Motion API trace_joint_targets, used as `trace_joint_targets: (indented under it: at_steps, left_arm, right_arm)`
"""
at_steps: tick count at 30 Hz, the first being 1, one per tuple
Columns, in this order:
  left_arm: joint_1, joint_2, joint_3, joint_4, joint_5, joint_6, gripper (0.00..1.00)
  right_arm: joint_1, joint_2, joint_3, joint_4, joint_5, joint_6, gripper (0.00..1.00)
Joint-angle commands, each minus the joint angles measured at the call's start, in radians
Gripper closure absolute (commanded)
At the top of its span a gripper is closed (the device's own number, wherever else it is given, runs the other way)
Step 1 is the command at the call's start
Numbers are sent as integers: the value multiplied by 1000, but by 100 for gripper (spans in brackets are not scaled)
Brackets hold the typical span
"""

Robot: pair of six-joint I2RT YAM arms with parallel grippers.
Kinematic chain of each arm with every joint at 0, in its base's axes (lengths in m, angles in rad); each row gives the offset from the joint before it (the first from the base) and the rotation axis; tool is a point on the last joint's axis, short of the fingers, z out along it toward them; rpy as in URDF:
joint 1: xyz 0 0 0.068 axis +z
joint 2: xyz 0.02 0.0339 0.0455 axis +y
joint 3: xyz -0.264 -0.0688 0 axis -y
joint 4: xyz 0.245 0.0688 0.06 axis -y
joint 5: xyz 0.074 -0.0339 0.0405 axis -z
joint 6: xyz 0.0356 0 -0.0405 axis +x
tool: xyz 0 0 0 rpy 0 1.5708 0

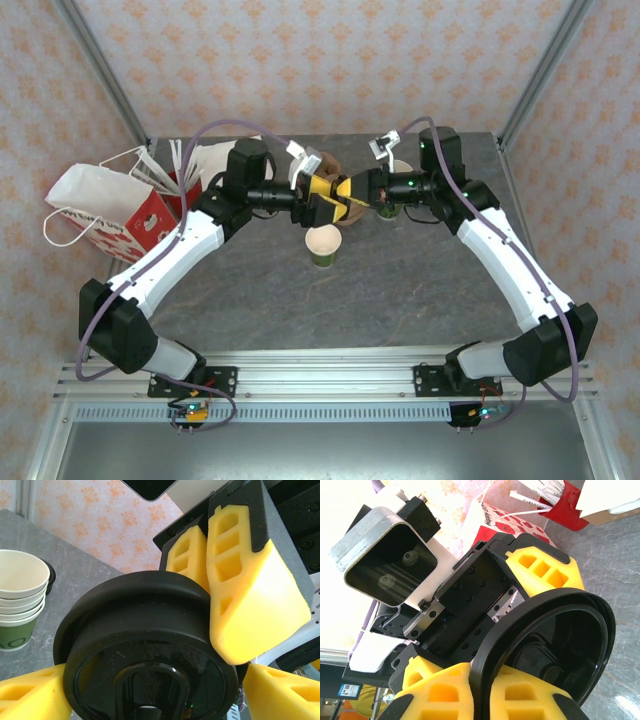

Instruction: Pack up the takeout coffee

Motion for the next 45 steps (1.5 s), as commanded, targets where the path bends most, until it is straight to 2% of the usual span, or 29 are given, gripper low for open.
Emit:
trace_joint_targets:
  at_steps: [1, 8, 18, 21, 24, 26, 29, 34, 36, 40, 45]
  left_arm:
    - [11, -32, -16, 37, 46, -5, 19]
    - [12, -29, -18, 39, 75, -5, 19]
    - [5, -12, 11, 18, 38, -14, 29]
    - [1, -12, 29, -41, 8, 22, 31]
    - [2, -9, 51, -140, -58, 75, 32]
    - [2, -7, 68, -235, -128, 120, 32]
    - [-6, -1, 89, -376, -286, 161, 32]
    - [-82, 91, 206, -661, -620, 208, 32]
    - [-122, 153, 279, -769, -738, 216, 33]
    - [-167, 274, 415, -930, -876, 209, 33]
    - [-189, 398, 564, -1085, -924, 200, 35]
  right_arm:
    - [0, -10, 35, 3, -12, -25, 88]
    - [-2, -8, 35, -1, -16, -33, 88]
    - [0, 1, 12, 46, -5, 8, 88]
    - [-1, 4, 12, 25, 13, 2, 79]
    - [-8, 2, 33, -30, 45, -26, 58]
    - [-22, -4, 53, -81, 80, -42, 50]
    - [-64, -16, 94, -205, 202, -78, 44]
    - [-81, -71, 119, -383, 677, -175, 35]
    - [-81, -94, 94, -396, 808, -199, 34]
    - [-82, -127, 45, -432, 942, -239, 32]
    - [-81, -164, -54, -460, 1015, -261, 30]
